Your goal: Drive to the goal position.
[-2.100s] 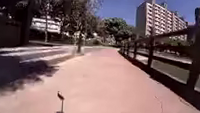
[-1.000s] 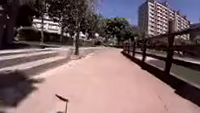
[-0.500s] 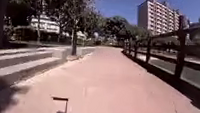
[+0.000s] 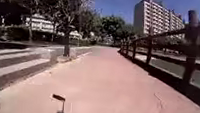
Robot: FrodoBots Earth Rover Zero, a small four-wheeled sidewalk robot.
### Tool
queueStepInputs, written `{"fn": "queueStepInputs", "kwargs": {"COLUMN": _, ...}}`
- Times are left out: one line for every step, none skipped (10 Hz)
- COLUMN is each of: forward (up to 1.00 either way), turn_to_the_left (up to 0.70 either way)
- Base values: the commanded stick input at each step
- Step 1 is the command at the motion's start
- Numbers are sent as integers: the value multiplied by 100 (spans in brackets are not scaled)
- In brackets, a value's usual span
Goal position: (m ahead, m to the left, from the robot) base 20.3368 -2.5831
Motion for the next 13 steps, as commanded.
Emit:
{"fn": "queueStepInputs", "kwargs": {"forward": 85, "turn_to_the_left": 0}}
{"fn": "queueStepInputs", "kwargs": {"forward": 85, "turn_to_the_left": -2}}
{"fn": "queueStepInputs", "kwargs": {"forward": 85, "turn_to_the_left": -34}}
{"fn": "queueStepInputs", "kwargs": {"forward": 85, "turn_to_the_left": -34}}
{"fn": "queueStepInputs", "kwargs": {"forward": 85, "turn_to_the_left": -34}}
{"fn": "queueStepInputs", "kwargs": {"forward": 85, "turn_to_the_left": -34}}
{"fn": "queueStepInputs", "kwargs": {"forward": 85, "turn_to_the_left": -8}}
{"fn": "queueStepInputs", "kwargs": {"forward": 85, "turn_to_the_left": 0}}
{"fn": "queueStepInputs", "kwargs": {"forward": 85, "turn_to_the_left": 0}}
{"fn": "queueStepInputs", "kwargs": {"forward": 85, "turn_to_the_left": 0}}
{"fn": "queueStepInputs", "kwargs": {"forward": 85, "turn_to_the_left": 0}}
{"fn": "queueStepInputs", "kwargs": {"forward": 85, "turn_to_the_left": 0}}
{"fn": "queueStepInputs", "kwargs": {"forward": 85, "turn_to_the_left": 0}}
